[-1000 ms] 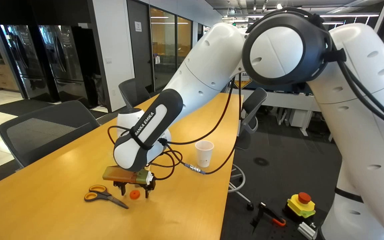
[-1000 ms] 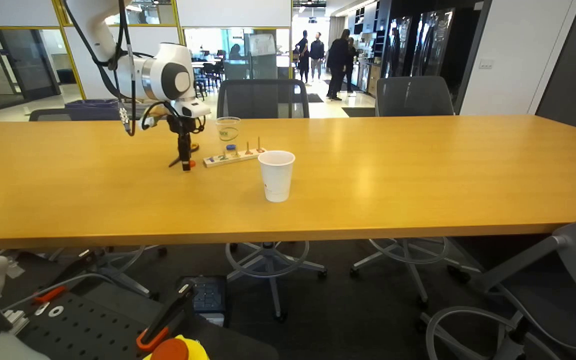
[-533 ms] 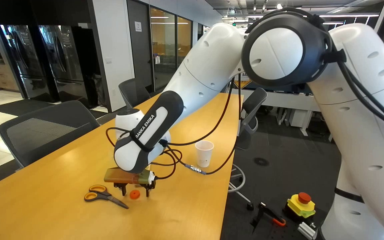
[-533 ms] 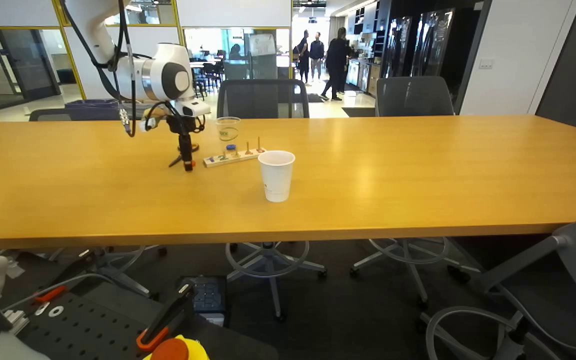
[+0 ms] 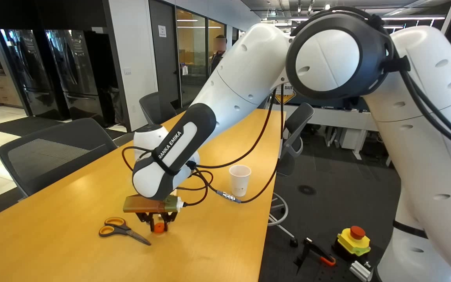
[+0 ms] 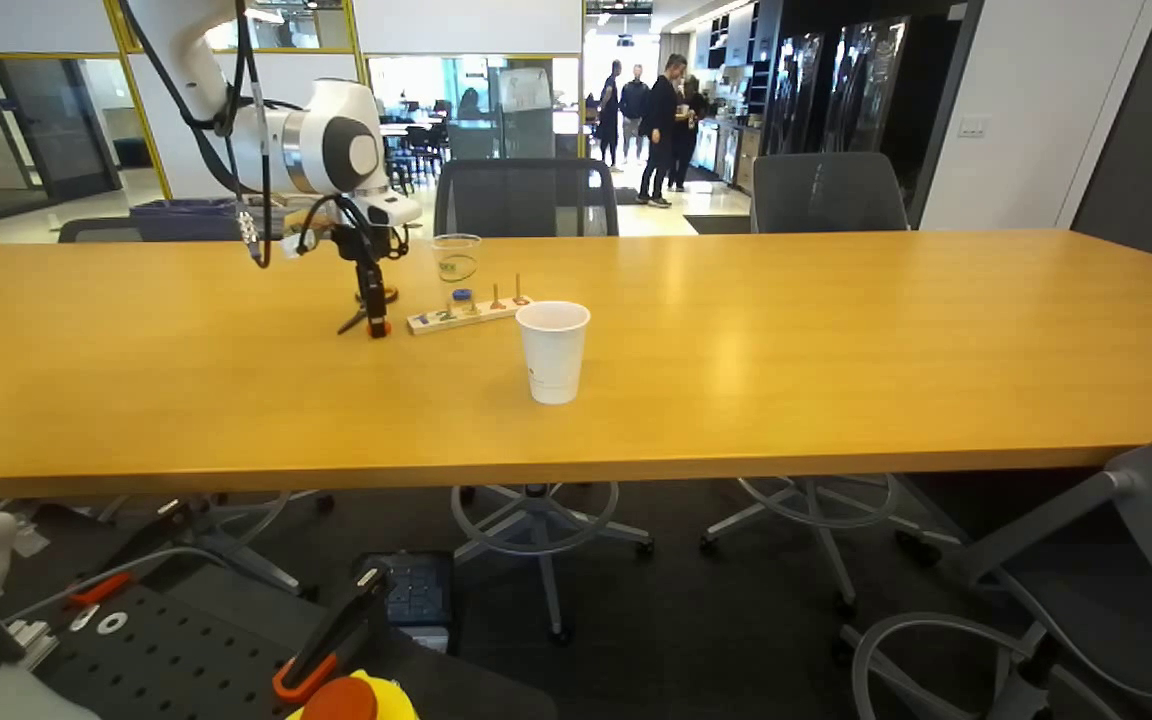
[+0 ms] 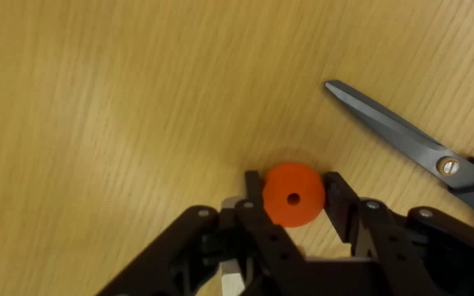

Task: Put two round orange blocks in the white cup then put the blue round block in the clear cup, then put the last two round orange blocks

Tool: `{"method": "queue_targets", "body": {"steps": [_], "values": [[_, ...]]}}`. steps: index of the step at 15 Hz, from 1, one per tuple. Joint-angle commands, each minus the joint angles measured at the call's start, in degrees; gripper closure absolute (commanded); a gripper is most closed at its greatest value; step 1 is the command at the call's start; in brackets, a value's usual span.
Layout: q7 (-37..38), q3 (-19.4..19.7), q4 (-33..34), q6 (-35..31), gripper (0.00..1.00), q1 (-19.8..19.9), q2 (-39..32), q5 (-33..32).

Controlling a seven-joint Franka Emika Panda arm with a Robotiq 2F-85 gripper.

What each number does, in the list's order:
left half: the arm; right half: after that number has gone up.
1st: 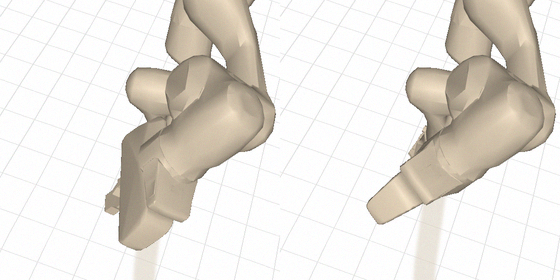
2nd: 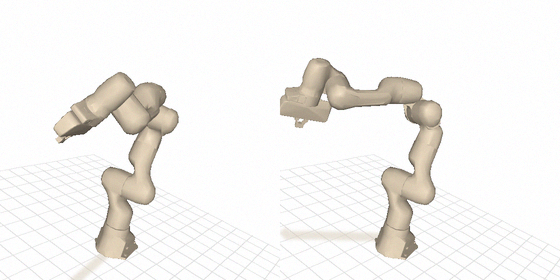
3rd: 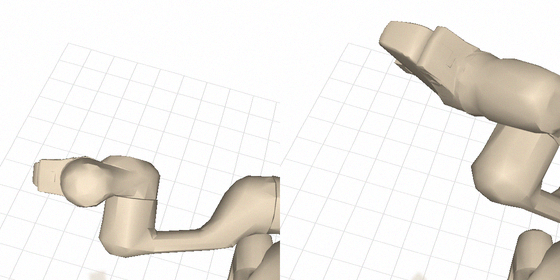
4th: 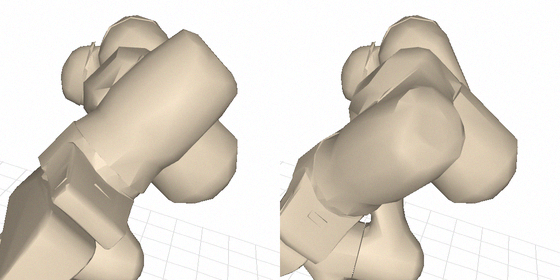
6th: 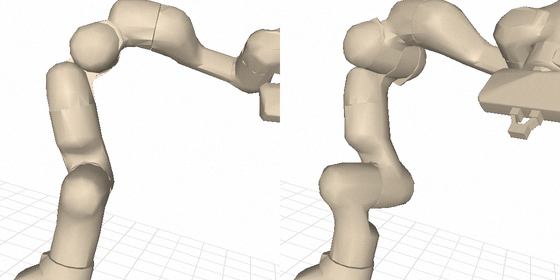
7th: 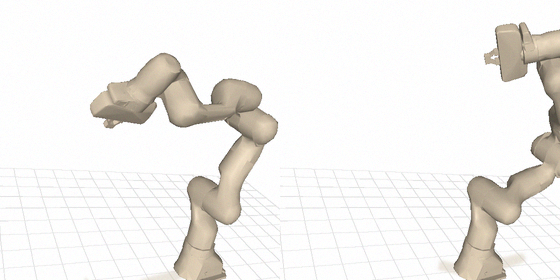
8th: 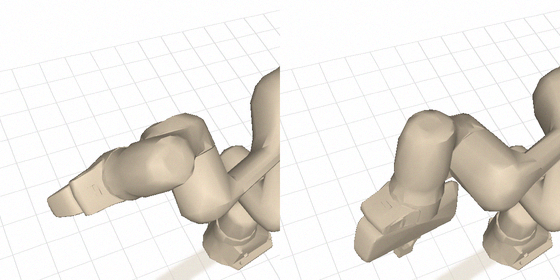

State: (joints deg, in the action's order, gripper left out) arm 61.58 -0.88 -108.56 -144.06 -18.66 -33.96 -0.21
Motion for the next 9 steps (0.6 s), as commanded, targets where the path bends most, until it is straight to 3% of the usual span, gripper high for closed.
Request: {"method": "queue_targets", "body": {"steps": [1,9], "values": [[-1.7,0.6,0.8,1.1,0.78,-0.4,0.2,-1.3],[-2.3,6.1,-4.5,0.5,0.78,1.0,8.5,-6.7]]}}
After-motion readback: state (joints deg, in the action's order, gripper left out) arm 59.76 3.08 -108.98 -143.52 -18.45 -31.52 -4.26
